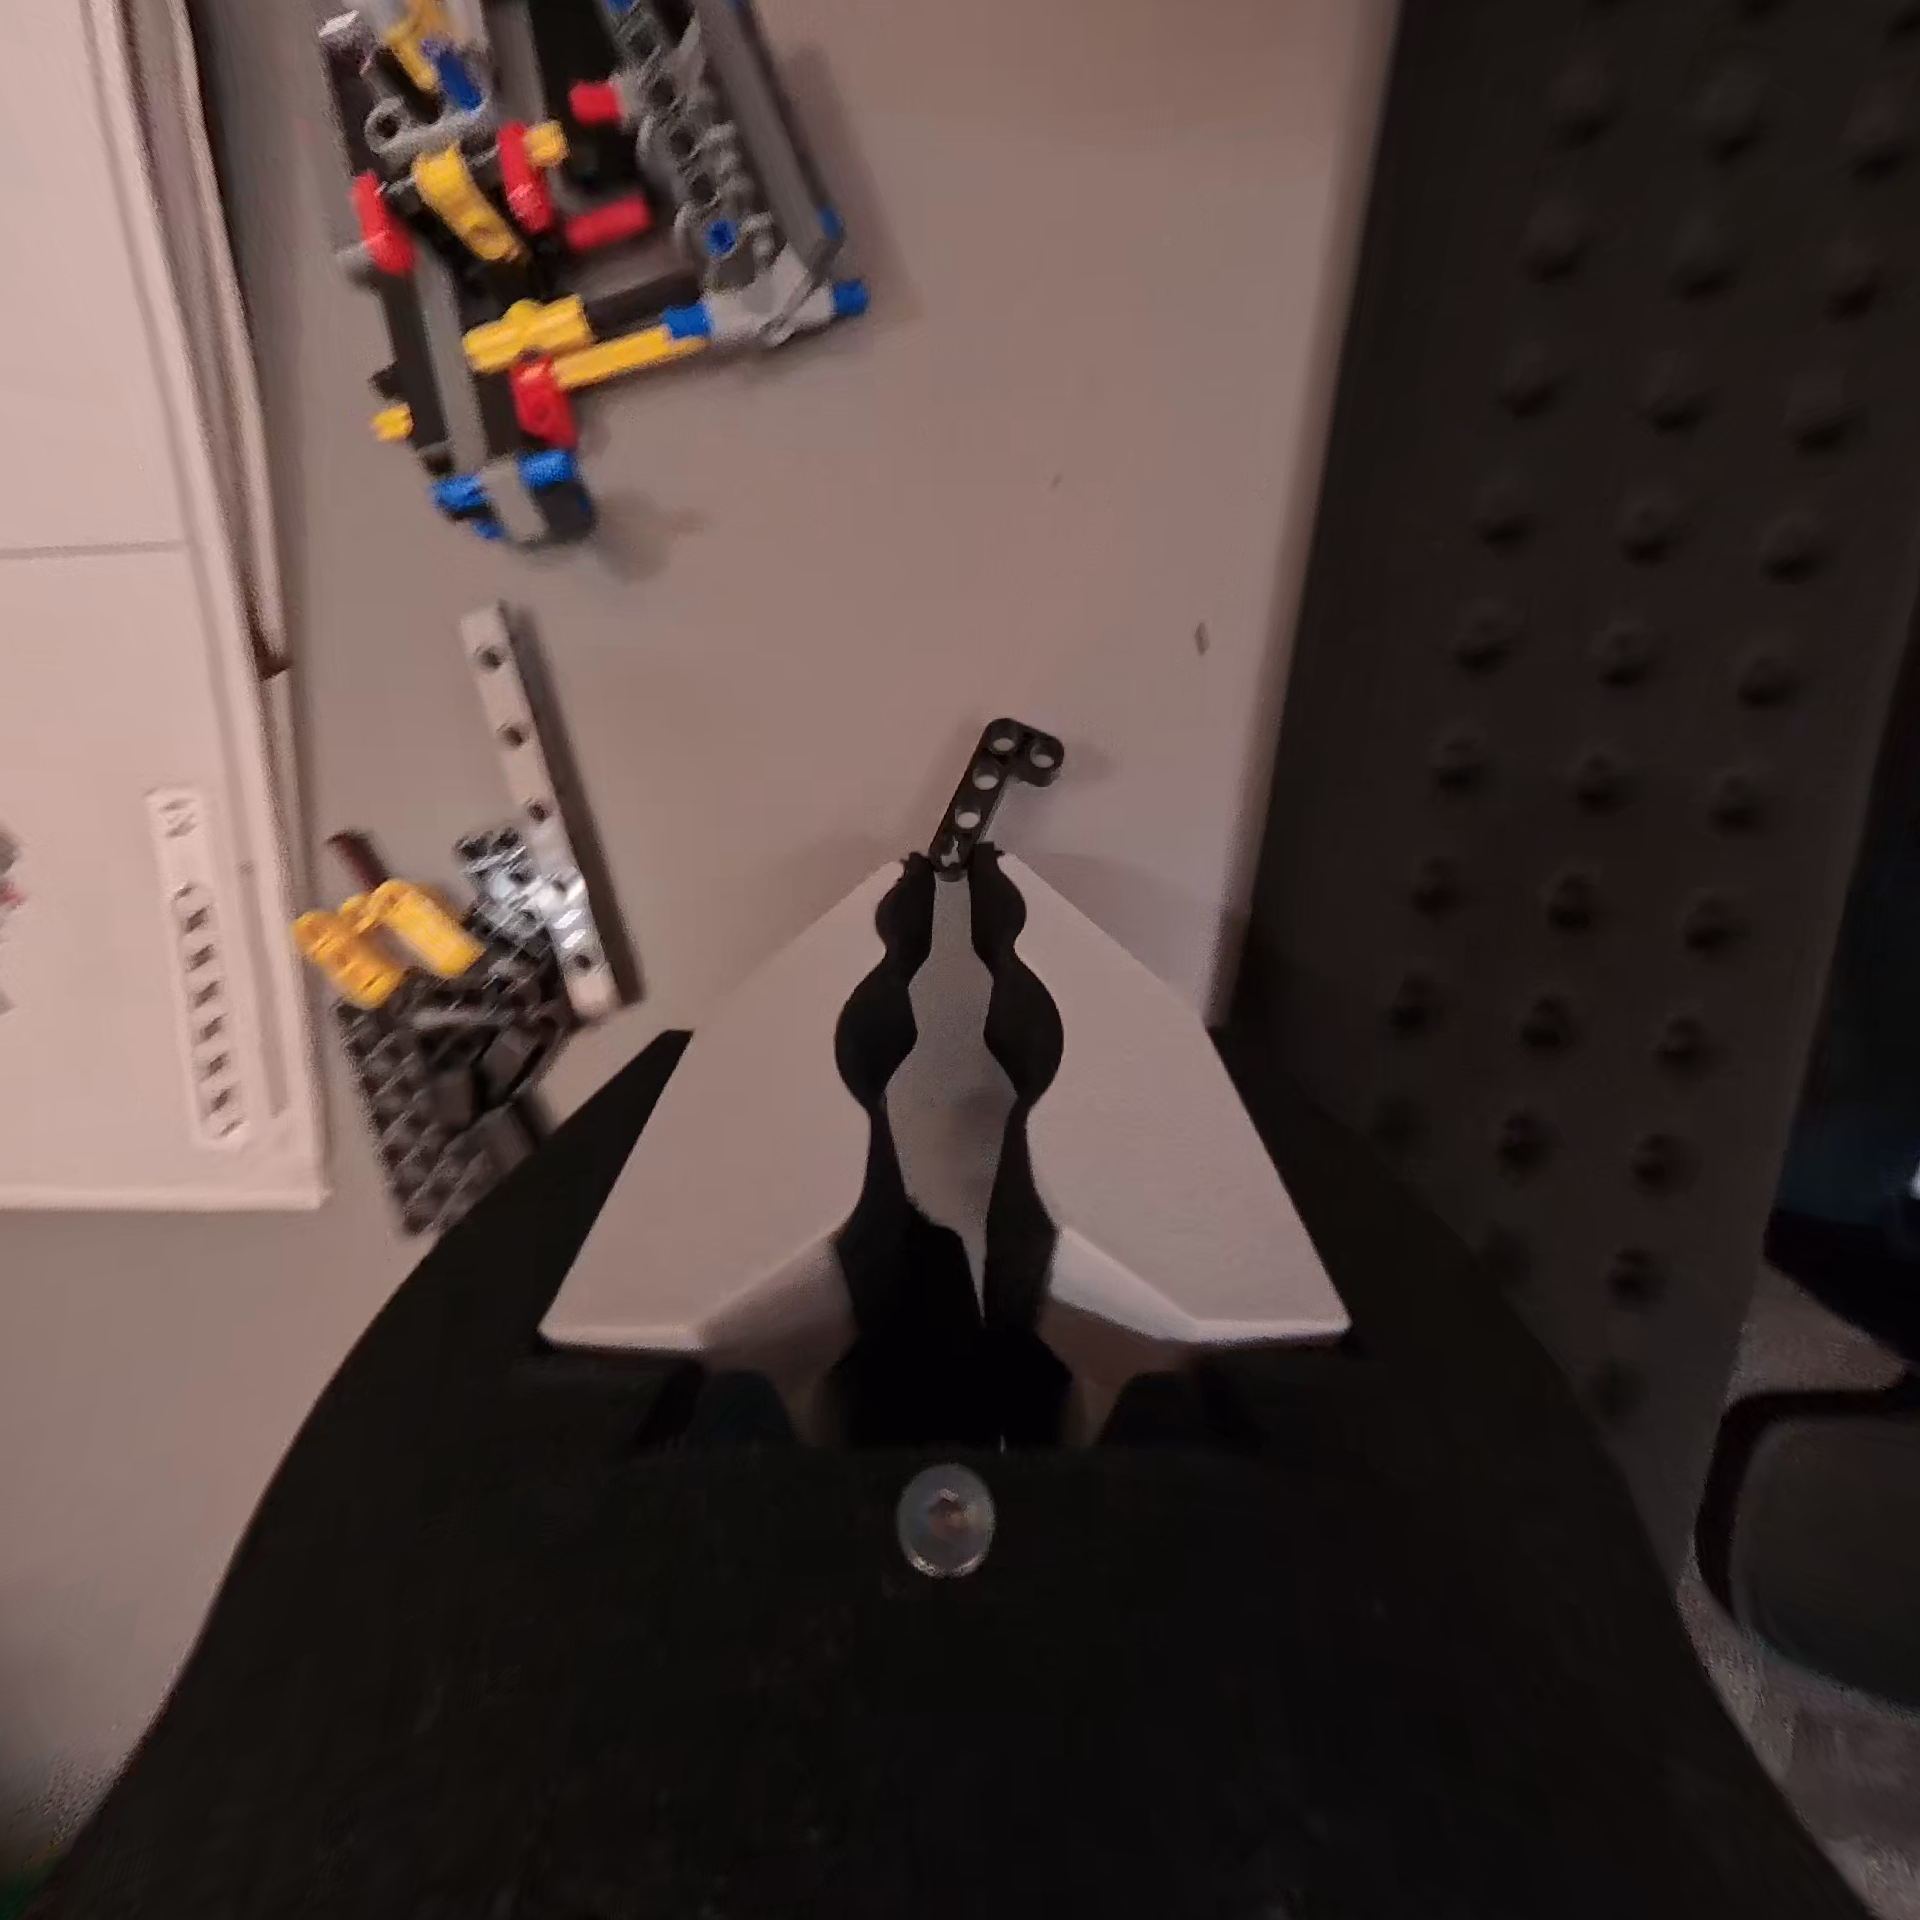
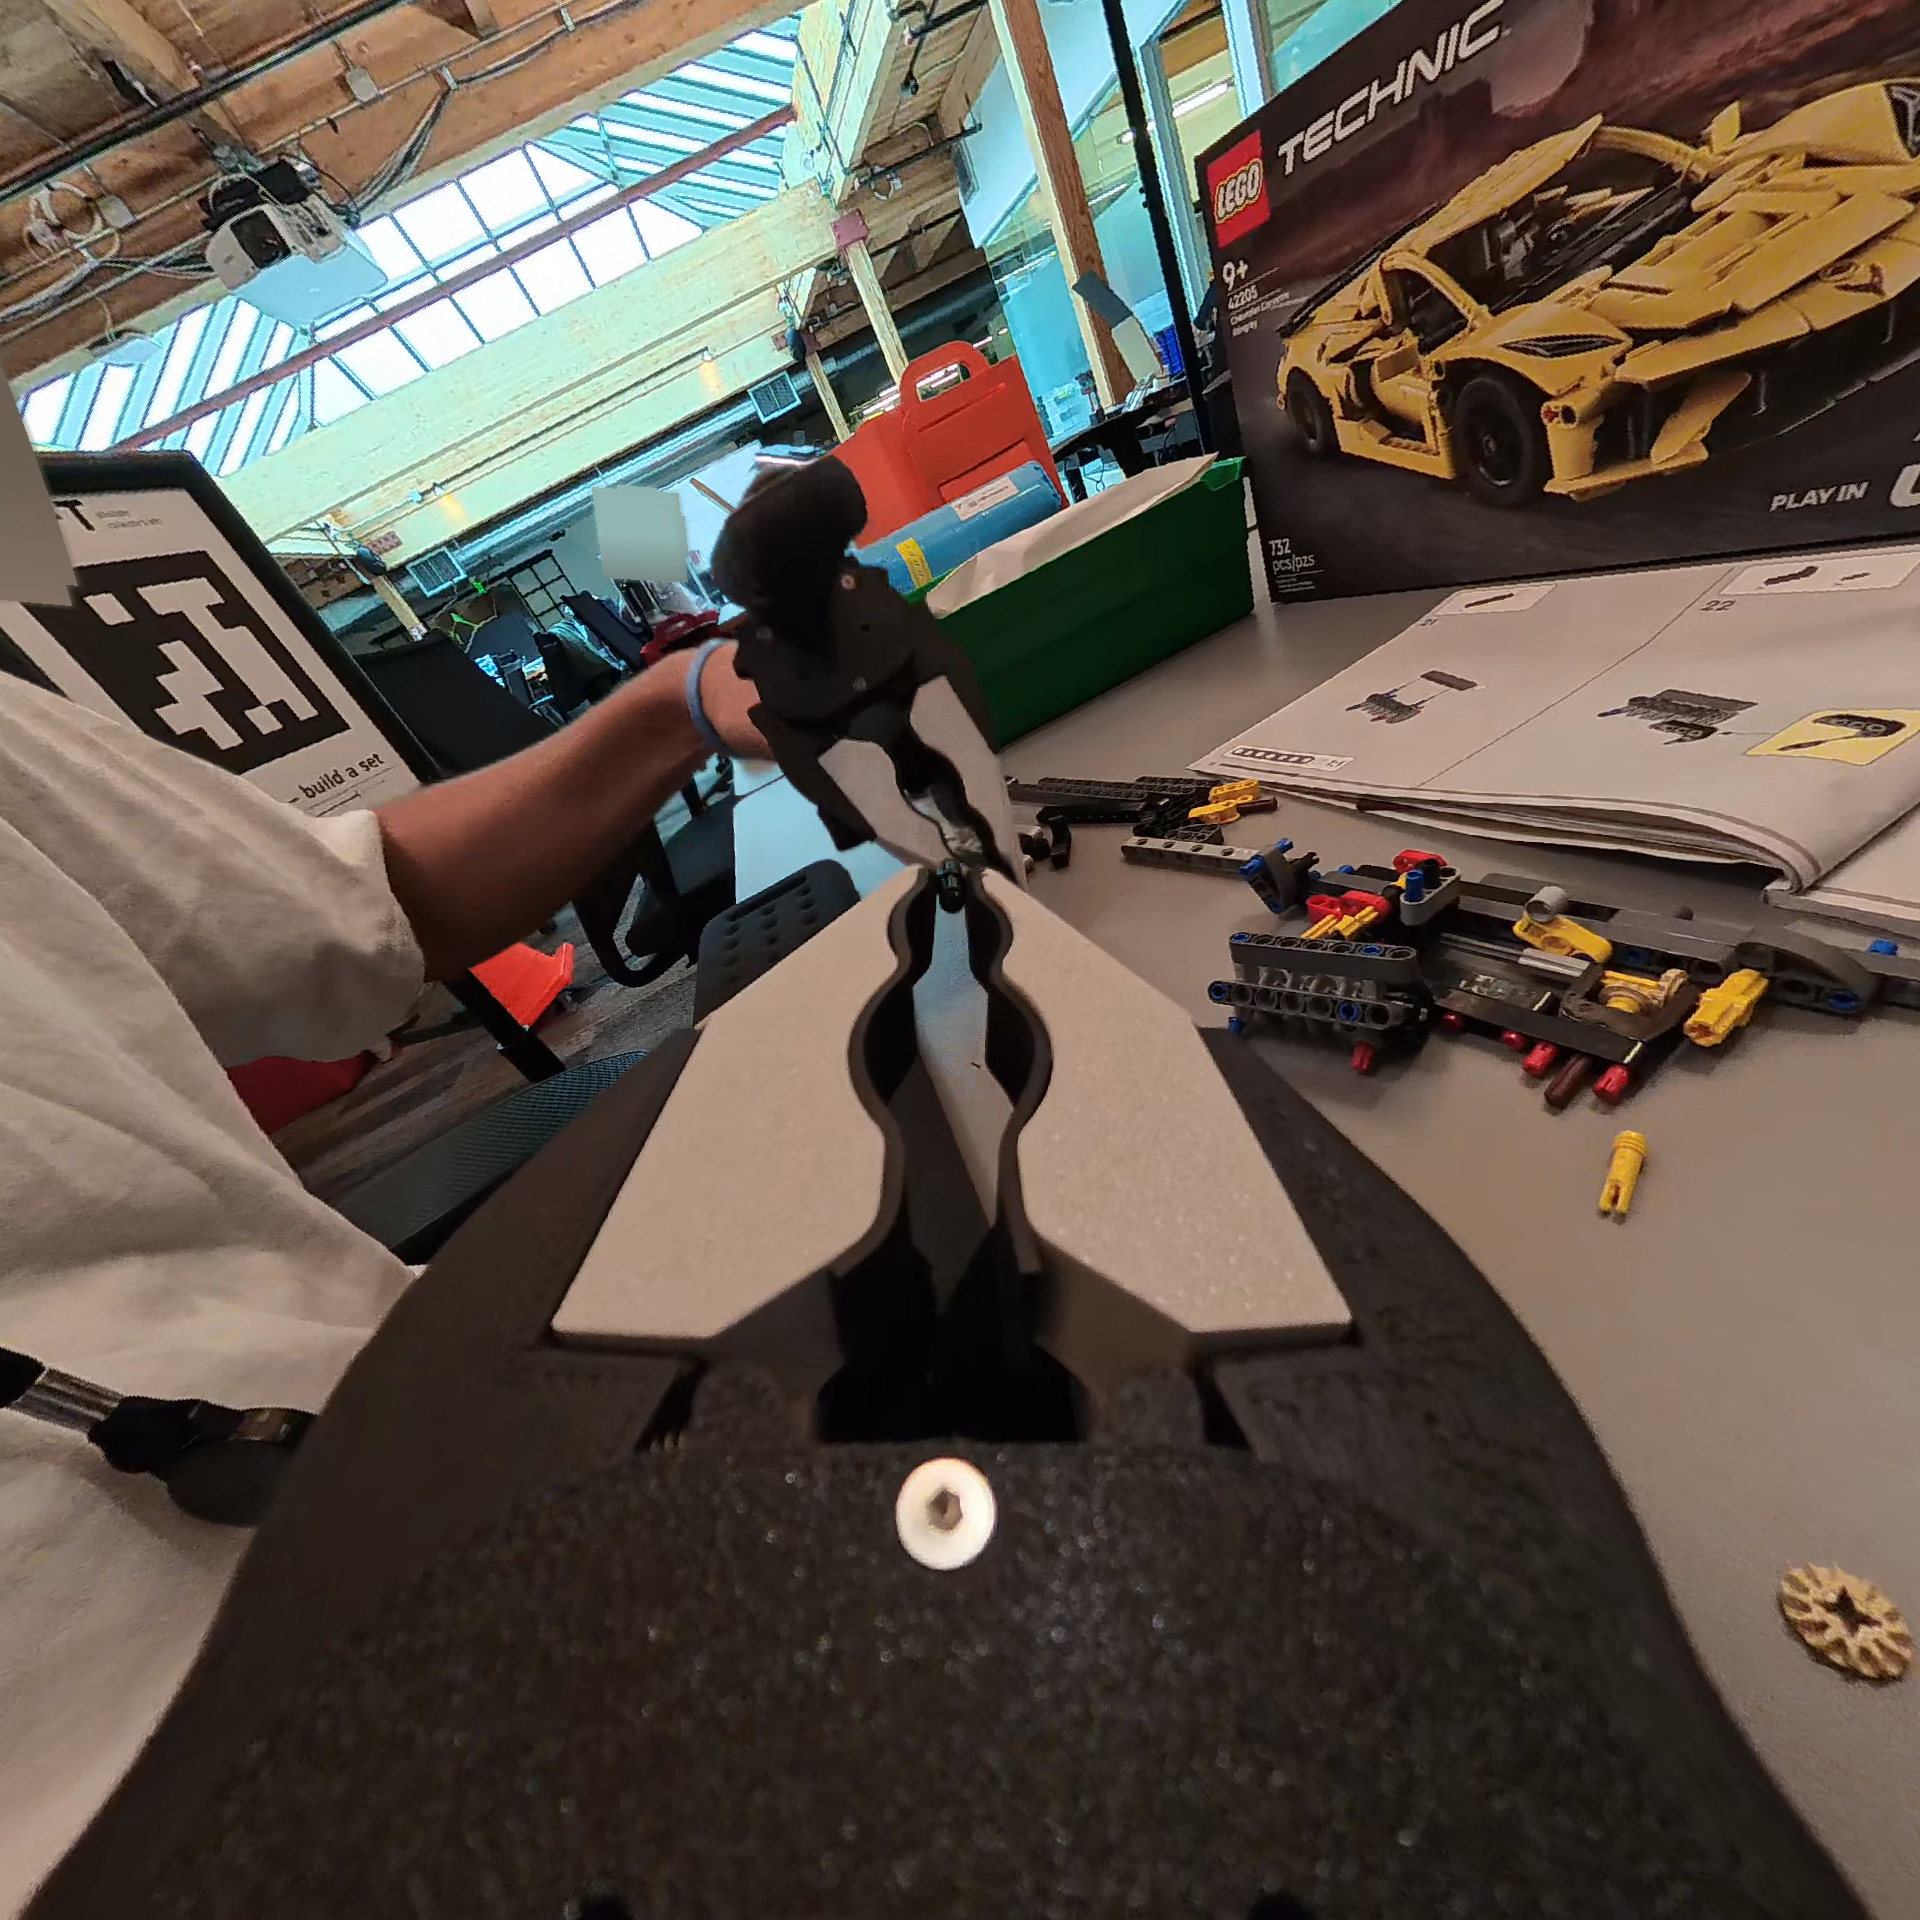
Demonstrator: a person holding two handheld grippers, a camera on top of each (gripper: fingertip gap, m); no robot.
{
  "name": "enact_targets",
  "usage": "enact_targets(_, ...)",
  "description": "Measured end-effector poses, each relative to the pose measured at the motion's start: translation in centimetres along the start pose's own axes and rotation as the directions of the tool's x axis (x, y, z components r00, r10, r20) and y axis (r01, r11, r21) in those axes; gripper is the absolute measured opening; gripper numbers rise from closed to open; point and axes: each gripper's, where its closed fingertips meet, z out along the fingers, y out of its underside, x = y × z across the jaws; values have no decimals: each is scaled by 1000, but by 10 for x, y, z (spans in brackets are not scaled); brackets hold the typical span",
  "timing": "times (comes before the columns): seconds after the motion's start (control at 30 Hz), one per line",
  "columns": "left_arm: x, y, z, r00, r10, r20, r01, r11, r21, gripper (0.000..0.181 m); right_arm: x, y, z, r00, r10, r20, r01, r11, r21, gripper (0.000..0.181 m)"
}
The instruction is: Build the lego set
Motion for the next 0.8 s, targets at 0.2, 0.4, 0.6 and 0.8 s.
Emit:
enact_targets(0.2, -54, 55, -57, 939, 248, 239, -54, 792, -608, 6, -3, 0, 0, 1000, -18, 1, 18, 1000, 0, 5)
enact_targets(0.4, -42, 51, -39, 883, 437, 173, -175, 647, -742, 6, -5, -3, -5, 1000, -15, 10, 15, 1000, 25, 5)
enact_targets(0.6, -35, 41, -30, 833, 505, 226, -150, 598, -787, 6, -7, -4, -7, 1000, -11, 21, 10, 999, 34, 5)
enact_targets(0.8, -32, 34, -26, 819, 516, 250, -137, 600, -788, 6, -7, -4, -7, 1000, -8, 27, 8, 999, 34, 5)
